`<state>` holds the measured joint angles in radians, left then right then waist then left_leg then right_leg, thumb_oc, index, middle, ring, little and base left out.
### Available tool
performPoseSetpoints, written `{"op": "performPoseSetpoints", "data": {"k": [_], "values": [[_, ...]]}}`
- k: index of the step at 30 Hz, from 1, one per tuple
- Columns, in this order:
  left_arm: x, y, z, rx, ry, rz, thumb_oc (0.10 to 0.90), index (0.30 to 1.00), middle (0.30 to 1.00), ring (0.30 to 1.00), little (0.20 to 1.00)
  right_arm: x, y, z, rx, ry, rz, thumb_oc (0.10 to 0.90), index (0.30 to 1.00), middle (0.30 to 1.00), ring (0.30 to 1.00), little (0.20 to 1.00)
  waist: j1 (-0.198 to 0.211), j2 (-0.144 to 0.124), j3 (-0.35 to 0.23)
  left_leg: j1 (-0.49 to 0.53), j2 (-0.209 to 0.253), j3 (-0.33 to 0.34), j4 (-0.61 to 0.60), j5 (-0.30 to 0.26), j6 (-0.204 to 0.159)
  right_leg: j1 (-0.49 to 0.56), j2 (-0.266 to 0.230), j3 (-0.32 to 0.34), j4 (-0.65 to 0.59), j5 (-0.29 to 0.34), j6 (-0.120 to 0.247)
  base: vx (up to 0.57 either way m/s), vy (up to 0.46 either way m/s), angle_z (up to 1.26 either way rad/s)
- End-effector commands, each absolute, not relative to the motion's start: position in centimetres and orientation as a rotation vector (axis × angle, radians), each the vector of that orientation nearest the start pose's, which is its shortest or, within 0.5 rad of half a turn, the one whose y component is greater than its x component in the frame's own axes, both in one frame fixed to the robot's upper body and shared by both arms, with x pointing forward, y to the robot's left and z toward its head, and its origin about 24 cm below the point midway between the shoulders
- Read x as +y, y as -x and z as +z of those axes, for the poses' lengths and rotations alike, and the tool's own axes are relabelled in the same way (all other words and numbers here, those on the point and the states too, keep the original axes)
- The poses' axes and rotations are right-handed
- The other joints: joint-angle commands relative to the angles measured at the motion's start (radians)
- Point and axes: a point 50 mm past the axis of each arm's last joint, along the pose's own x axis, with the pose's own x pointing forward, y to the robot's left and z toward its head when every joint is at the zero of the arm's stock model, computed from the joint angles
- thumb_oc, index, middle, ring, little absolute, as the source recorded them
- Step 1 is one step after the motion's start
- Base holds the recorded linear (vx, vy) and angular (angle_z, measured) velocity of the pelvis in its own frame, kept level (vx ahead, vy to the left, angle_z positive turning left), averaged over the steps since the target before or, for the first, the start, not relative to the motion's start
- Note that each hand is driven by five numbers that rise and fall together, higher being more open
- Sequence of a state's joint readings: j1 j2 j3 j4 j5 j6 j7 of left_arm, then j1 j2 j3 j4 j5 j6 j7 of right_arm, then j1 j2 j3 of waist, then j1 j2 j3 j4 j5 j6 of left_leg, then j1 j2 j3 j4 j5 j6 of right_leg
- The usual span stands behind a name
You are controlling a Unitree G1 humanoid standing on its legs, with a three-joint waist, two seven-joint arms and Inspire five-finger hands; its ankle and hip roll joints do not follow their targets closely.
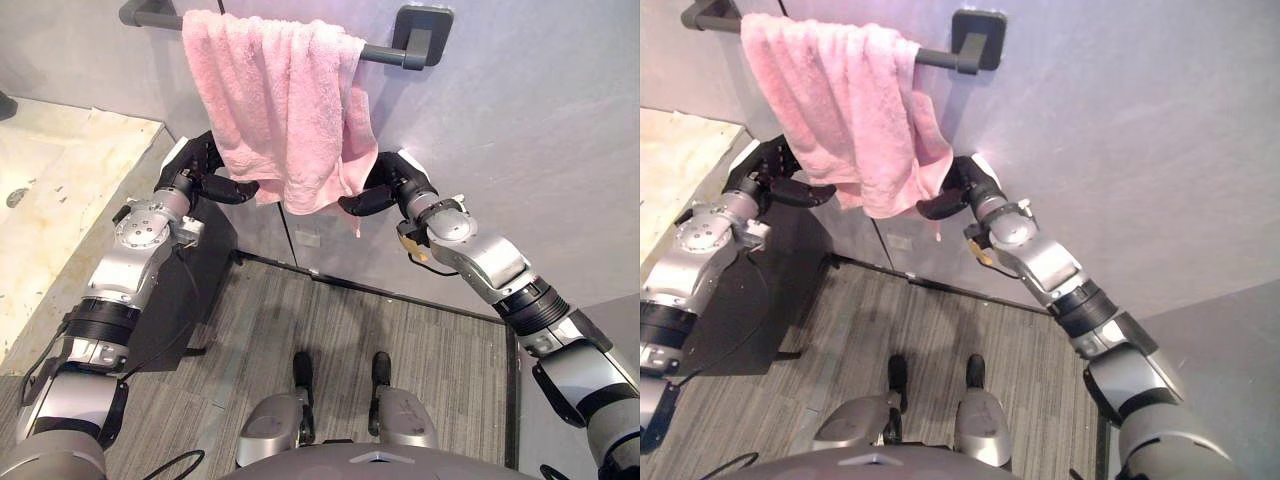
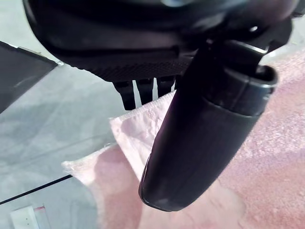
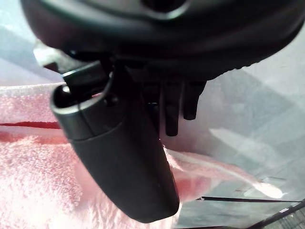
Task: Organize the bathroom.
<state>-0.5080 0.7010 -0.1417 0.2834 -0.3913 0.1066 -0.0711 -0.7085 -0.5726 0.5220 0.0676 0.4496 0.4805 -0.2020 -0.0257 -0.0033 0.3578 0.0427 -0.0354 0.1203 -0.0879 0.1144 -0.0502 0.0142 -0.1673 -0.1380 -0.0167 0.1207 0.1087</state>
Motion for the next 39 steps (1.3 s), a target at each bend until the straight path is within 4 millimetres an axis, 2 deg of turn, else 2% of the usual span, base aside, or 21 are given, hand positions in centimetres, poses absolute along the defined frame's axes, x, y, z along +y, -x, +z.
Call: {"op": "performPoseSetpoints", "data": {"k": [1,5,9,18,24,27,30,31,32,34,39], "values": [[22.3,-34.4,18.8,-0.311,-0.313,-0.138,0.800,0.900,0.900,0.900,0.900,-14.7,-37.4,29.3,-0.404,0.515,-0.074,0.800,0.900,0.900,0.900,0.900,0.039,-0.002,-0.207,0.099,0.098,-0.015,0.084,-0.199,-0.005,-0.090,-0.038,0.014,0.097,-0.073,0.063,0.00,0.000,0.00],[22.6,-34.3,19.0,-0.315,-0.338,-0.136,0.800,0.900,0.900,0.900,0.900,-15.7,-38.0,28.7,-0.325,0.572,-0.069,0.800,0.900,0.900,0.900,0.900,0.047,-0.013,-0.207,0.096,0.106,-0.011,0.077,-0.191,-0.008,-0.086,-0.039,0.003,0.088,-0.069,0.065,0.00,-0.016,0.00],[23.2,-34.1,19.4,-0.318,-0.356,-0.127,0.800,0.900,0.900,0.900,0.900,-16.4,-38.4,28.0,-0.257,0.547,-0.045,0.800,0.900,0.900,0.900,0.900,0.055,-0.022,-0.199,0.091,0.113,-0.007,0.082,-0.189,-0.011,-0.089,-0.042,-0.007,0.087,-0.063,0.067,-0.01,-0.049,-0.01],[23.7,-34.1,19.9,-0.324,-0.380,-0.116,0.800,0.900,0.900,0.900,0.900,-16.7,-38.9,26.2,-0.141,0.473,0.009,0.800,0.900,0.900,0.900,0.900,0.059,-0.028,-0.190,0.086,0.119,0.002,0.087,-0.185,-0.014,-0.086,-0.041,-0.010,0.081,-0.060,0.066,-0.01,-0.021,0.03],[23.6,-34.4,19.9,-0.317,-0.389,-0.110,0.800,0.900,0.900,0.900,0.900,-15.9,-39.5,24.3,-0.060,0.345,0.016,0.800,0.900,0.900,0.900,0.900,0.060,-0.021,-0.190,0.089,0.119,0.004,0.088,-0.186,-0.014,-0.080,-0.039,-0.009,0.083,-0.064,0.062,0.00,-0.003,-0.04],[23.6,-34.5,19.5,-0.302,-0.379,-0.101,0.800,0.900,0.900,0.900,0.900,-14.9,-39.7,22.9,-0.013,0.199,0.051,0.800,0.900,0.900,0.900,0.900,0.065,-0.015,-0.189,0.092,0.119,0.007,0.093,-0.189,-0.016,-0.077,-0.042,-0.019,0.090,-0.069,0.061,-0.01,0.008,-0.05],[23.7,-34.5,19.4,-0.299,-0.379,-0.099,0.800,0.900,0.900,0.900,0.900,-14.5,-39.7,22.6,0.002,0.156,0.065,0.800,0.900,0.900,0.900,0.900,0.066,-0.015,-0.189,0.093,0.119,0.008,0.094,-0.190,-0.016,-0.075,-0.043,-0.020,0.090,-0.069,0.060,0.01,0.003,-0.03],[23.6,-34.6,19.3,-0.294,-0.381,-0.097,0.800,0.900,0.900,0.900,0.900,-13.9,-39.7,22.1,0.024,0.082,0.073,0.800,0.900,0.900,0.900,0.900,0.068,-0.014,-0.191,0.094,0.118,0.008,0.093,-0.190,-0.015,-0.070,-0.042,-0.022,0.088,-0.070,0.059,0.02,0.003,0.07],[23.6,-34.6,19.3,-0.294,-0.381,-0.097,0.800,0.900,0.900,0.900,0.900,-13.9,-39.7,22.1,0.024,0.082,0.073,0.800,0.900,0.900,0.900,0.900,0.068,-0.014,-0.191,0.094,0.118,0.008,0.093,-0.190,-0.015,-0.070,-0.042,-0.022,0.088,-0.070,0.059,0.05,0.005,0.02],[23.3,-34.7,18.8,-0.287,-0.395,-0.106,0.800,0.900,0.900,0.900,0.900,-12.6,-39.8,20.7,0.086,-0.079,0.079,0.800,0.900,0.900,0.900,0.900,0.076,-0.012,-0.201,0.100,0.117,0.005,0.090,-0.191,-0.014,-0.060,-0.041,-0.027,0.082,-0.073,0.057,0.05,0.008,-0.16],[23.2,-34.8,18.7,-0.280,-0.398,-0.109,0.800,0.900,0.900,0.900,0.900,-12.5,-40.0,20.4,0.091,-0.090,0.063,0.800,0.900,0.900,0.900,0.900,0.080,-0.010,-0.207,0.102,0.118,0.004,0.086,-0.188,-0.015,-0.056,-0.038,-0.030,0.080,-0.072,0.056,0.02,0.007,0.04]]}}
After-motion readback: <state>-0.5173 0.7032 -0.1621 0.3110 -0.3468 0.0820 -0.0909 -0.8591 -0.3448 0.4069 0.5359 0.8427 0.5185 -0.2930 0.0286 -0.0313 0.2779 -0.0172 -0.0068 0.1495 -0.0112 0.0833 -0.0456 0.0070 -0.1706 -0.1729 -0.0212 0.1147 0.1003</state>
